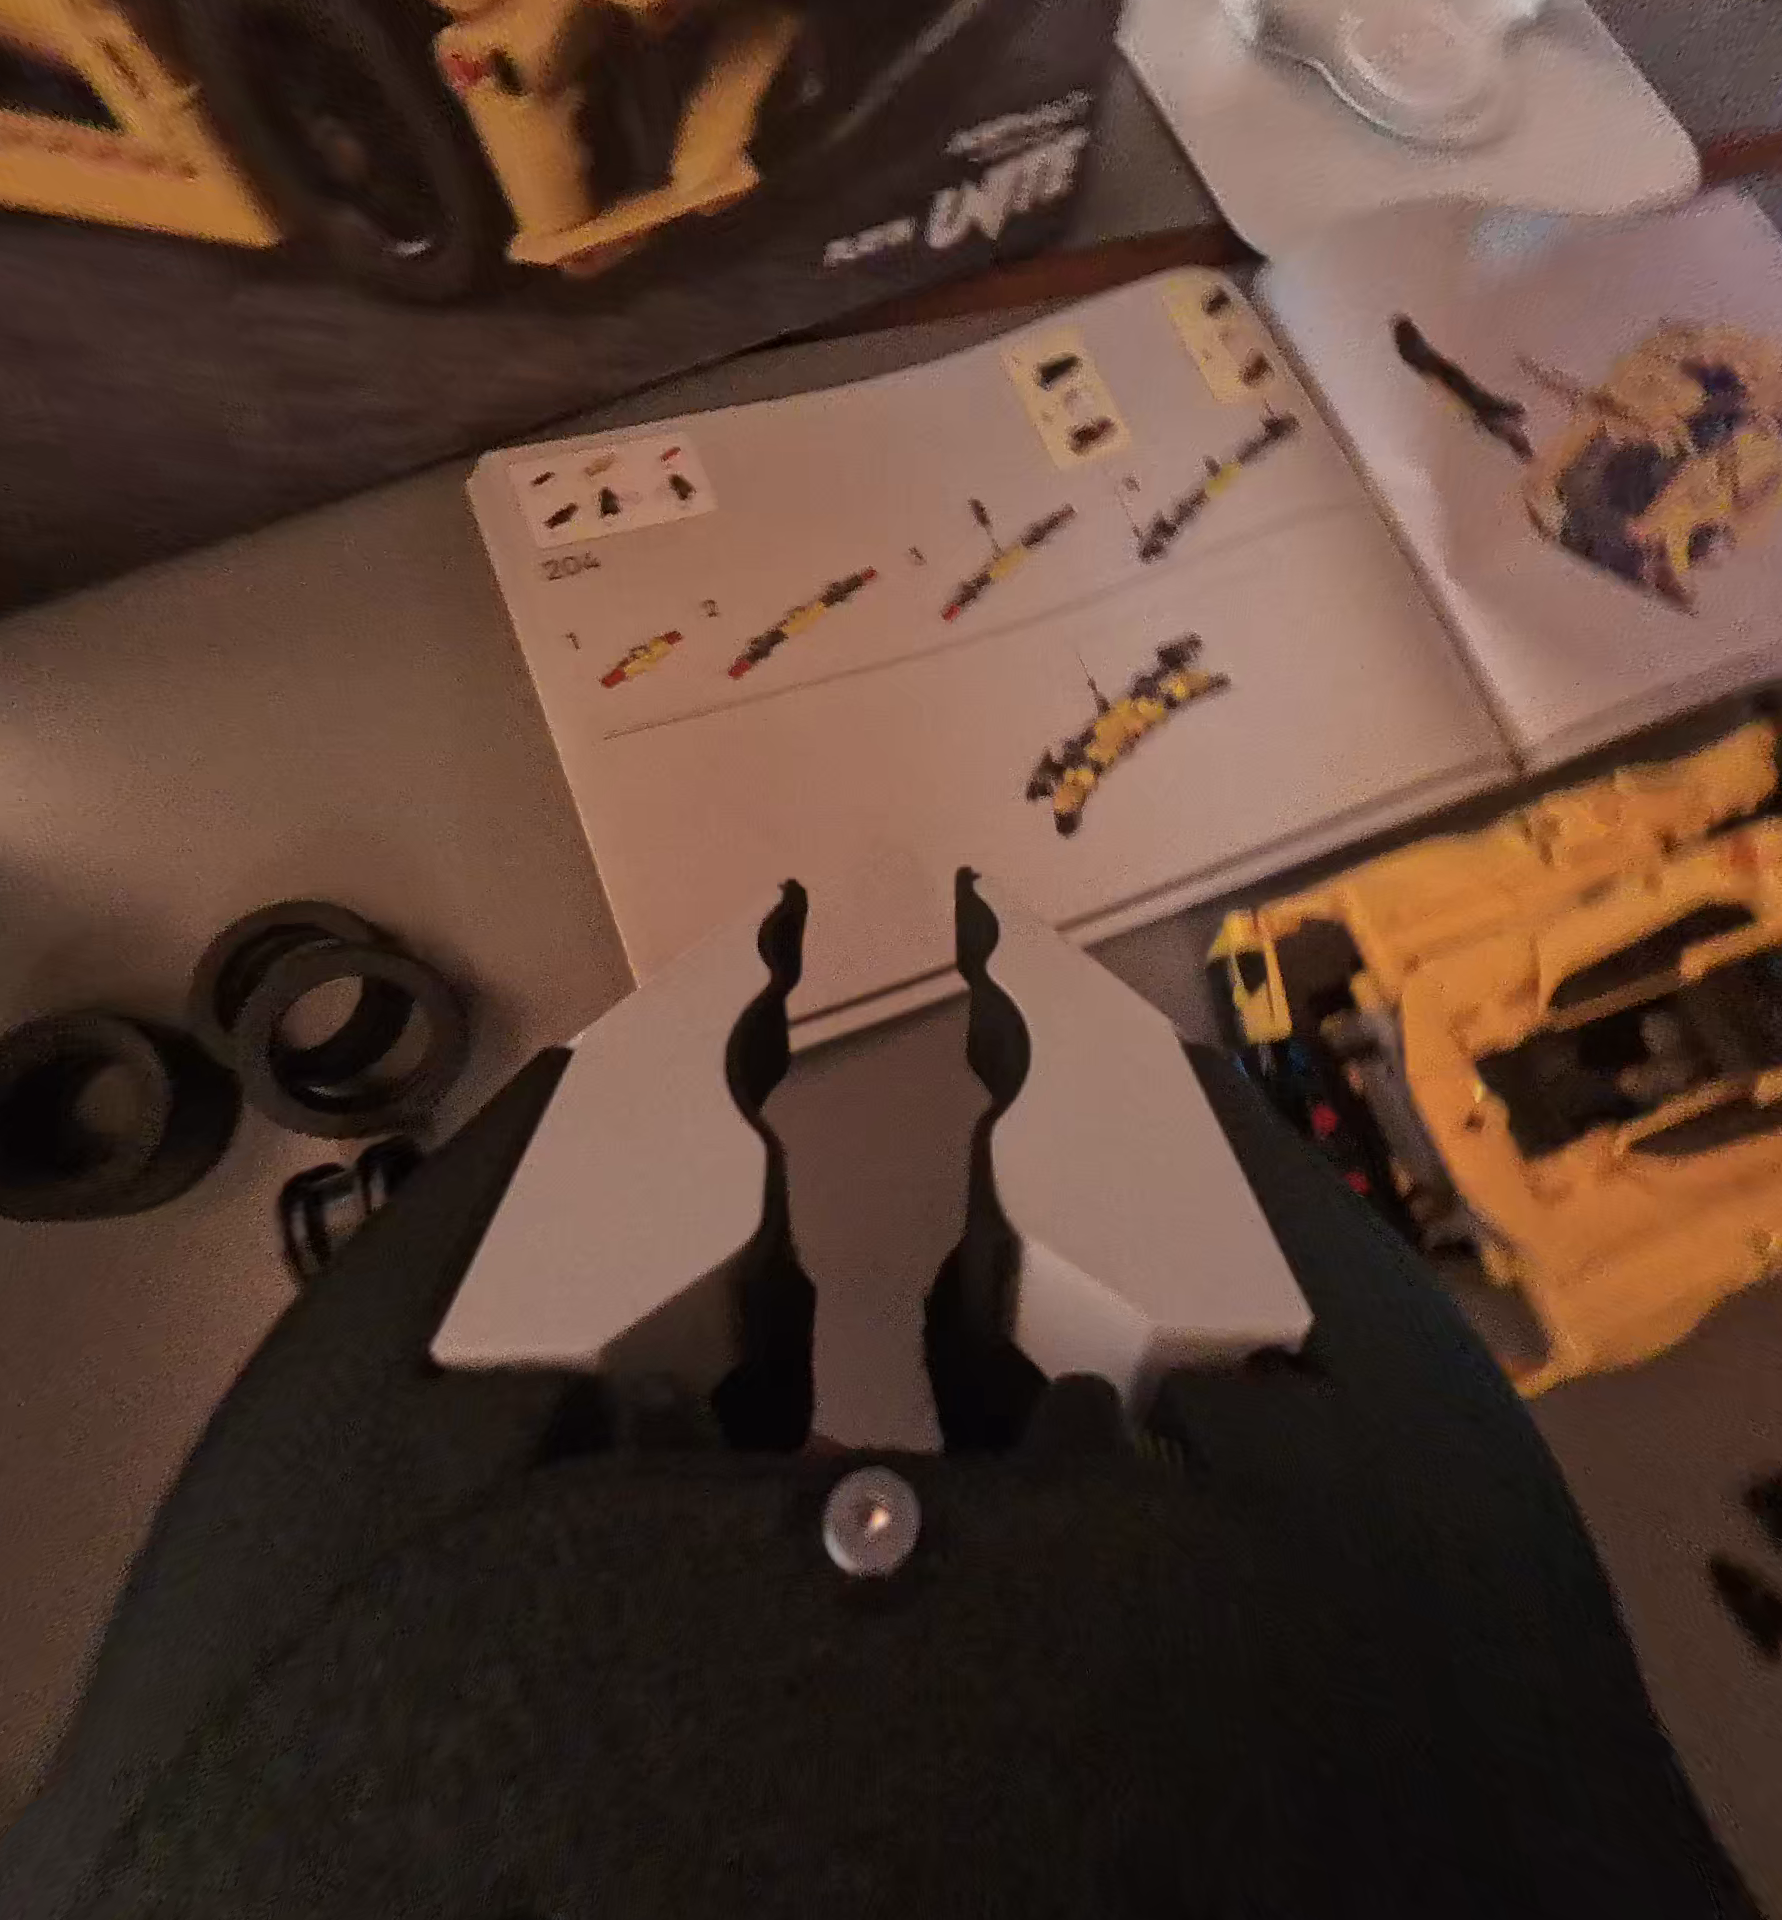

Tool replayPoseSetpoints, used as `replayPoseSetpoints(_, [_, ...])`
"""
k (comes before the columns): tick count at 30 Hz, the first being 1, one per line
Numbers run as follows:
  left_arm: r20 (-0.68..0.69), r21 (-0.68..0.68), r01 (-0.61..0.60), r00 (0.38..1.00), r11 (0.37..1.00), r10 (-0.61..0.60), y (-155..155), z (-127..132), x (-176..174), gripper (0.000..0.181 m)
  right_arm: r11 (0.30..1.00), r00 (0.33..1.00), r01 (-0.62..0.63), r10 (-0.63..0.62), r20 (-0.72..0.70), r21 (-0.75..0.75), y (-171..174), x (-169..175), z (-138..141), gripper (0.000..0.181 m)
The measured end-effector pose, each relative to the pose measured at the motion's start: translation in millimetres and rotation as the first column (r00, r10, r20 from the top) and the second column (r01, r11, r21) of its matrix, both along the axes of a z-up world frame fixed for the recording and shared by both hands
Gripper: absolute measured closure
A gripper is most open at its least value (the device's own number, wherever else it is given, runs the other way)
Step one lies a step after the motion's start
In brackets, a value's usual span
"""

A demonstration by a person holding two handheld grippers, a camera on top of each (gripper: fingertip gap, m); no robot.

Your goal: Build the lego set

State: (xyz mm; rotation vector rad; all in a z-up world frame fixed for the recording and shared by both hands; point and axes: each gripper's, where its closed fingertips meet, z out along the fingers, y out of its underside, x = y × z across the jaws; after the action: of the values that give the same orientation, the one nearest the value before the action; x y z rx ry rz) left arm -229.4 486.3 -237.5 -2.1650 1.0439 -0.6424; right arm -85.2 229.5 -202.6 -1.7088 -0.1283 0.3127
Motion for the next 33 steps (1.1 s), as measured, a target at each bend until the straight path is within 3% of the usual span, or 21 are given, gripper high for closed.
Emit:
replayPoseSetpoints(3, [0.078,-0.017,-0.131,0.988,0.991,0.132,17,11,15,0.152,1.000,0.995,0.018,-0.017,-0.096,0.012,0,13,4,0.164])
replayPoseSetpoints(6, [0.017,0.051,-0.209,0.978,0.977,0.208,35,-4,11,0.152,0.999,0.989,0.028,-0.025,-0.146,0.020,-1,19,8,0.164])
replayPoseSetpoints(8, [0.065,0.052,-0.233,0.971,0.971,0.230,37,-9,15,0.152,0.999,0.987,0.014,-0.008,-0.163,0.037,-2,17,12,0.164])
replayPoseSetpoints(10, [0.153,0.025,-0.220,0.965,0.975,0.214,32,-8,23,0.156,0.999,0.988,0.003,0.003,-0.156,0.041,-3,13,12,0.163])
replayPoseSetpoints(15, [0.108,0.049,-0.139,0.985,0.989,0.133,21,-14,17,0.165,0.999,0.993,-0.043,0.046,-0.113,0.024,0,-1,8,0.163])
replayPoseSetpoints(23, [0.129,0.058,-0.096,0.988,0.994,0.088,20,-16,16,0.165,0.999,0.998,-0.053,0.053,-0.016,0.003,1,-8,0,0.164])
replayPoseSetpoints(28, [0.127,0.095,-0.055,0.991,0.994,0.043,16,-14,23,0.166,0.966,0.980,-0.199,0.199,0.018,0.163,-13,-37,24,0.155])
replayPoseSetpoints(33, [0.102,0.123,-0.073,0.993,0.990,0.060,21,-11,17,0.165,0.967,0.974,-0.223,0.217,0.062,0.122,-11,-44,13,0.155])
